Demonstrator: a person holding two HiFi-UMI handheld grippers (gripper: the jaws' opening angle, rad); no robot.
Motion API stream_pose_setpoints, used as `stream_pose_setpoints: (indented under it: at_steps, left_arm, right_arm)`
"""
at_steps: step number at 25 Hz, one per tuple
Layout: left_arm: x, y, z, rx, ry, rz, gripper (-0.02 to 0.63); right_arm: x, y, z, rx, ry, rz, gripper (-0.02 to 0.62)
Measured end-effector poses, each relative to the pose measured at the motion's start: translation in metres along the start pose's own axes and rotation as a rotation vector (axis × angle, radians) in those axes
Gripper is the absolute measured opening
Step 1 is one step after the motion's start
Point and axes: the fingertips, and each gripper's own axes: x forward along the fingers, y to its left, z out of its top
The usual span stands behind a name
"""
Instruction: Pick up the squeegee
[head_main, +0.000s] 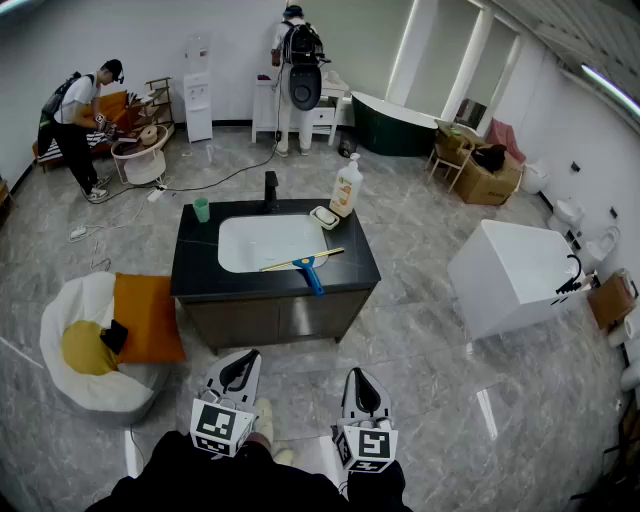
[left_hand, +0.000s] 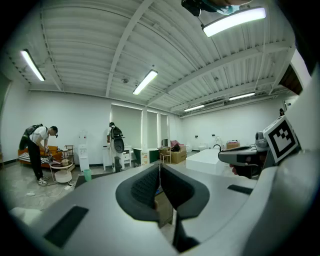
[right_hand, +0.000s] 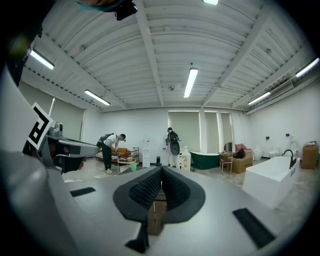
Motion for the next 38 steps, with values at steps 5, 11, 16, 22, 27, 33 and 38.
stream_pose_setpoints:
  at_steps: [5,11,16,22,27,33,38]
  left_arm:
    - [0.011,-0.002,-0.003,-0.005,0.004,0.000,0.026]
    - [0.038,0.005,-0.001,-0.011,0.016,-0.006,0.026]
    - [0.070,0.020,0.002,-0.012,0.024,-0.011,0.026]
    - [0.112,0.053,0.014,-0.014,0.030,-0.016,0.026]
    - [0.142,0.086,0.020,-0.015,0.034,-0.026,0.026]
    - [0.170,0.124,0.021,-0.029,0.025,-0.038,0.026]
    - [0.190,0.148,0.021,-0.030,0.019,-0.051,0.026]
  right_arm:
    - [0.006,-0.012,-0.002,0.013,-0.002,-0.007,0.015]
    - [0.029,-0.025,-0.004,0.007,0.011,-0.015,0.015]
    - [0.066,-0.035,0.001,0.013,0.015,-0.011,0.015]
    - [0.122,-0.037,0.018,0.009,0.011,-0.004,0.015]
    - [0.166,-0.029,0.029,0.009,0.018,-0.003,0.015]
    - [0.214,-0.018,0.035,-0.011,0.023,-0.009,0.015]
    - [0.243,-0.013,0.037,-0.013,0.022,-0.023,0.015]
